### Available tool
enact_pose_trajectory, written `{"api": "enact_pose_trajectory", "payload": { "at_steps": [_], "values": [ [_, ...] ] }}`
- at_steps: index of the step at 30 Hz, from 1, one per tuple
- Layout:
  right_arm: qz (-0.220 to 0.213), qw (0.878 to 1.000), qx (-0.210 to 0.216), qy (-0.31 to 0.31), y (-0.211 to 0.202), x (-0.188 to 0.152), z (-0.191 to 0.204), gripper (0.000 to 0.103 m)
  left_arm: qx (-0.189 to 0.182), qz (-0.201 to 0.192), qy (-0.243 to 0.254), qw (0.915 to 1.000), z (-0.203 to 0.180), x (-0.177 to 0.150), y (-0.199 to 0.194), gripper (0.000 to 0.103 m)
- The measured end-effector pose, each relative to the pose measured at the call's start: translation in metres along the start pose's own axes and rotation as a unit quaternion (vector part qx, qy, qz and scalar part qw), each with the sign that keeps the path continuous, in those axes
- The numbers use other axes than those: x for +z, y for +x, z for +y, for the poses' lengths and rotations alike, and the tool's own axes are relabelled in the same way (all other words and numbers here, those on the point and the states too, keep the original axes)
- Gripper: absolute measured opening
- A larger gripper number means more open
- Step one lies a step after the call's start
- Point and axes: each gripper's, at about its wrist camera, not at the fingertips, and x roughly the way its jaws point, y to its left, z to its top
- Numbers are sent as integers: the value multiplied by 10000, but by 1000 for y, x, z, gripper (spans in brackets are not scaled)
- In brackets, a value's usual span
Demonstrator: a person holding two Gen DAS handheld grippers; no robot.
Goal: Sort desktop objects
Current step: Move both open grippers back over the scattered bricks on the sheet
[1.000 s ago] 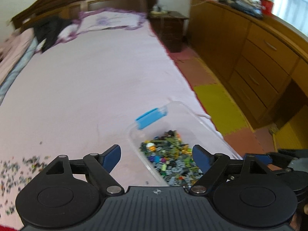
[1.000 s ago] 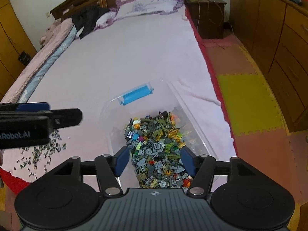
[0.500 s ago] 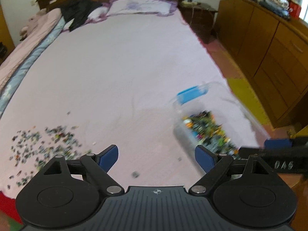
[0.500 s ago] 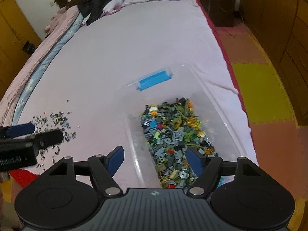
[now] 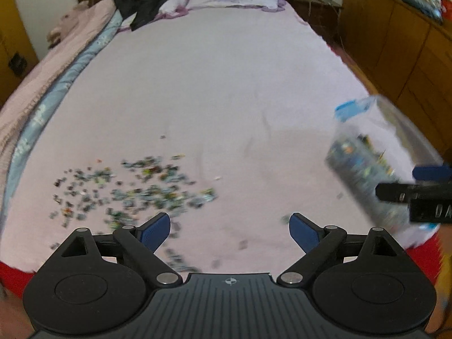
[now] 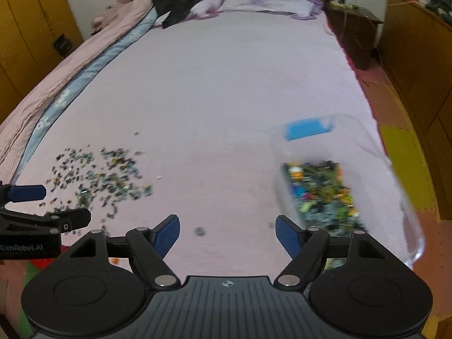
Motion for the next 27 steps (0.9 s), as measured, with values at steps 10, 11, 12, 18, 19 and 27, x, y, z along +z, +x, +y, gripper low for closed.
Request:
{"api": "enact_pose_trajectory", "payload": {
  "at_steps": [10, 11, 12, 18, 19, 27],
  "values": [
    [513, 9982, 99, -277, 39, -51, 98, 74, 43, 447, 1005, 9939, 54, -76, 69, 57],
    [565, 9977, 103, -362, 43, -57, 103, 74, -41, 483, 1036, 9934, 54, -81, 77, 55],
    [630, 9971, 108, -400, 48, -63, 105, 74, -122, 517, 1096, 9926, 52, -86, 86, 50],
    [1060, 9934, 137, -419, 76, -91, 107, 73, -377, 587, 1647, 9839, 33, -110, 132, 28],
    [1122, 9927, 146, -419, 79, -95, 106, 73, -392, 572, 1789, 9814, 30, -113, 139, 22],
    [1353, 9903, 118, -279, 90, -110, 99, 73, -646, 625, 2586, 9618, 28, -116, 173, 18]
  ]
}}
